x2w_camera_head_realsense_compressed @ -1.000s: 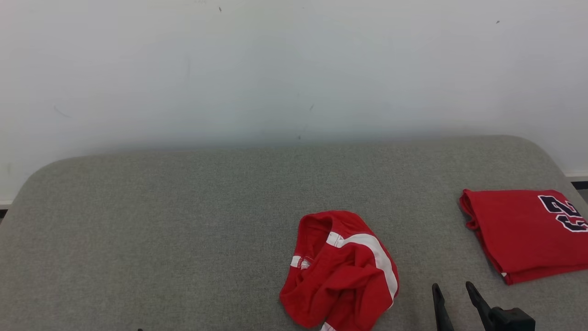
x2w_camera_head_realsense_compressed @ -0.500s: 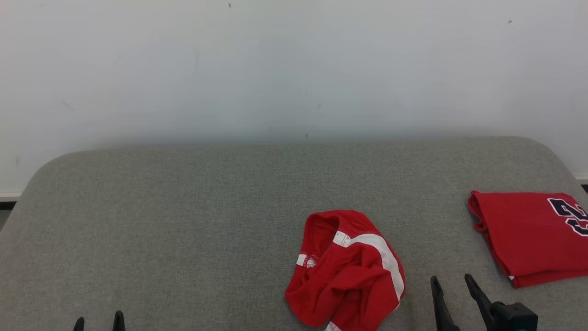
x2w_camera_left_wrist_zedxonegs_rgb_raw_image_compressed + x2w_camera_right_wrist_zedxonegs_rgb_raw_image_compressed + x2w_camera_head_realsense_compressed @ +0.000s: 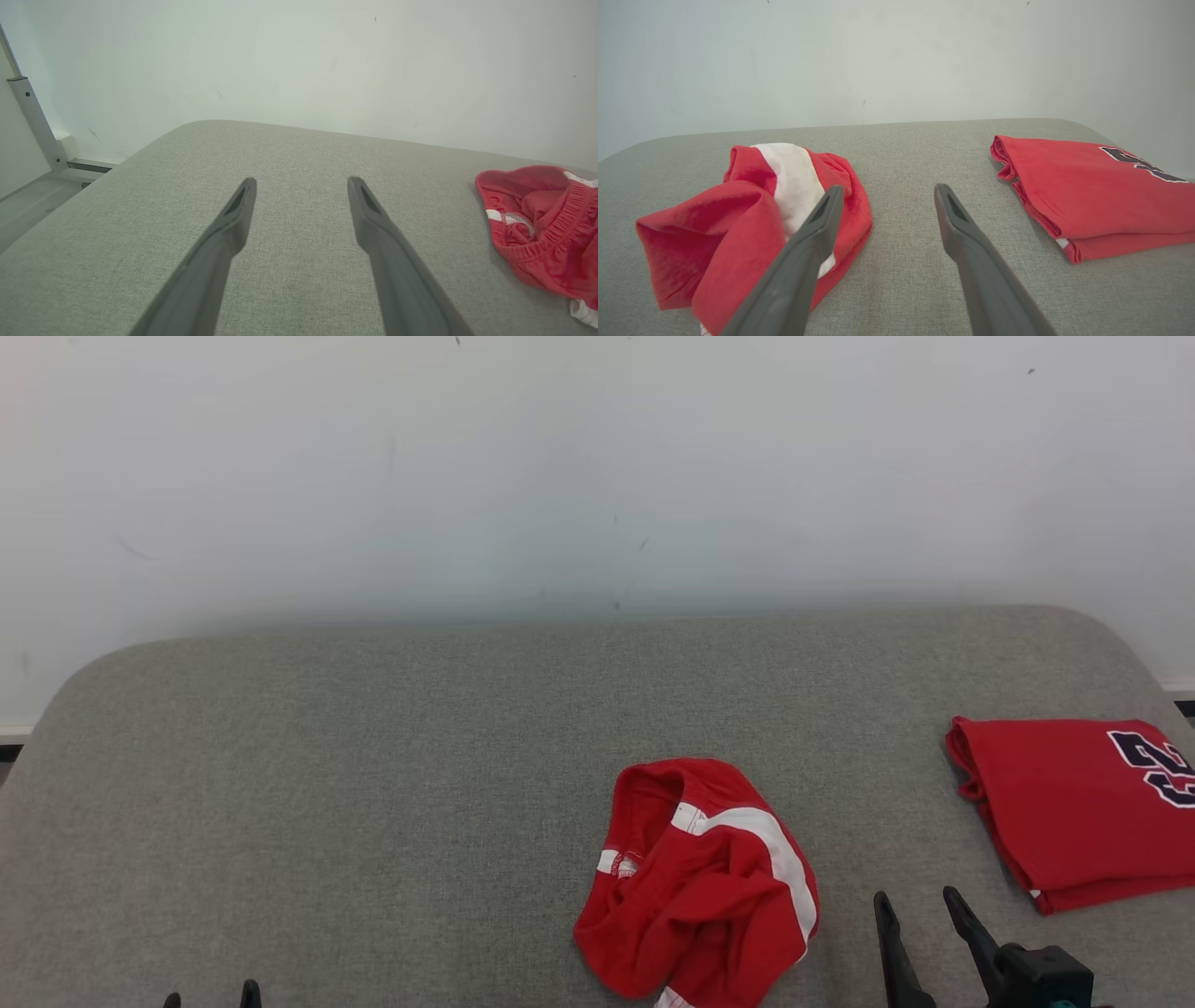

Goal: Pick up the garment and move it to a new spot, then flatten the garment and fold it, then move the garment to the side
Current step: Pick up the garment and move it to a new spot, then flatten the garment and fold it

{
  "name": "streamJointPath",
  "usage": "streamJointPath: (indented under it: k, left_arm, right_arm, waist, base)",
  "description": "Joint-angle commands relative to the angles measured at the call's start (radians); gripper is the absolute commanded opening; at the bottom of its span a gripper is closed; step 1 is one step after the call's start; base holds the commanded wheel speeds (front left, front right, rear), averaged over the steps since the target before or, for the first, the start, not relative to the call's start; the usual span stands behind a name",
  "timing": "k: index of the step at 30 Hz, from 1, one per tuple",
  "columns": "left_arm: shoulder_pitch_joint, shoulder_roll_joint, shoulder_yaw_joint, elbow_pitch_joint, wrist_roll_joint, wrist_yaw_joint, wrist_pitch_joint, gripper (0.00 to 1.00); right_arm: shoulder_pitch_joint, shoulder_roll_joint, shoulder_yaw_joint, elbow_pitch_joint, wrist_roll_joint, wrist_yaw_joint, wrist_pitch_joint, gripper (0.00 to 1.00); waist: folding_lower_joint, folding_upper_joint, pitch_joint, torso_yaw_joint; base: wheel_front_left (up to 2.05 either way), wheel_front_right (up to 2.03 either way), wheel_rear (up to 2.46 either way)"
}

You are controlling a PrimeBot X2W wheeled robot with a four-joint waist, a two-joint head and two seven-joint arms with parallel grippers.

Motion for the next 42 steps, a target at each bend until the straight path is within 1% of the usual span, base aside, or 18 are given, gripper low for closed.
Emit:
streamJointPath:
  k: [1,12,24,28,32,35,38,40,42]
  left_arm:
    - [0.002,-0.004,0.003,0.002,0.008,0.001,-0.003,1.0]
    - [-0.014,-0.014,0.004,0.008,0.028,-0.007,-0.003,1.0]
    - [-0.016,-0.001,-0.018,0.003,0.014,-0.007,-0.003,1.0]
    - [-0.03,0.002,-0.037,0.015,0.004,-0.007,-0.003,1.0]
    - [-0.062,0.017,-0.096,0.056,-0.025,-0.007,-0.001,1.0]
    - [-0.133,0.044,-0.162,0.094,-0.076,-0.007,0.048,1.0]
    - [-0.218,0.058,-0.228,0.11,-0.14,-0.007,0.127,1.0]
    - [-0.289,0.06,-0.252,0.115,-0.185,-0.006,0.193,1.0]
    - [-0.356,0.045,-0.277,0.132,-0.241,-0.006,0.291,1.0]
  right_arm:
    - [0.007,0.001,-0.001,-0.004,0.0,-0.002,0.002,1.0]
    - [0.001,0.001,-0.004,-0.012,-0.001,-0.002,0.0,1.0]
    - [0.001,0.001,-0.001,-0.02,0.003,-0.002,0.003,1.0]
    - [-0.002,0.001,0.004,-0.021,0.004,-0.002,0.005,1.0]
    - [-0.01,0.001,0.01,-0.023,0.005,-0.002,0.006,1.0]
    - [-0.014,0.001,0.011,-0.025,0.001,-0.002,0.007,1.0]
    - [-0.011,0.001,0.007,-0.023,-0.001,-0.002,0.007,1.0]
    - [-0.008,0.001,0.004,-0.023,-0.002,-0.002,0.008,1.0]
    - [-0.007,0.001,0.002,-0.026,-0.005,-0.002,0.01,1.0]
  waist:
    - [0.0,-0.0001,0.0,-0.001]
    - [0.0,-0.0001,0.0,-0.015]
    - [0.0,-0.0001,0.001,-0.025]
    - [0.0,-0.0001,0.002,-0.039]
    - [0.0,-0.0001,0.004,-0.074]
    - [0.0,-0.0001,0.01,-0.109]
    - [0.0,-0.0001,0.016,-0.148]
    - [0.0,-0.0001,0.02,-0.174]
    - [0.0,-0.0001,0.027,-0.199]
  base:
    - [0.0,0.0,0.0]
    - [0.0,0.0,0.0]
    - [0.0,0.0,0.0]
    - [0.0,0.0,0.0]
    - [0.0,0.0,0.0]
    - [0.0,0.0,0.0]
    - [0.0,0.0,0.0]
    - [0.0,0.0,0.0]
    - [0.0,0.0,0.0]
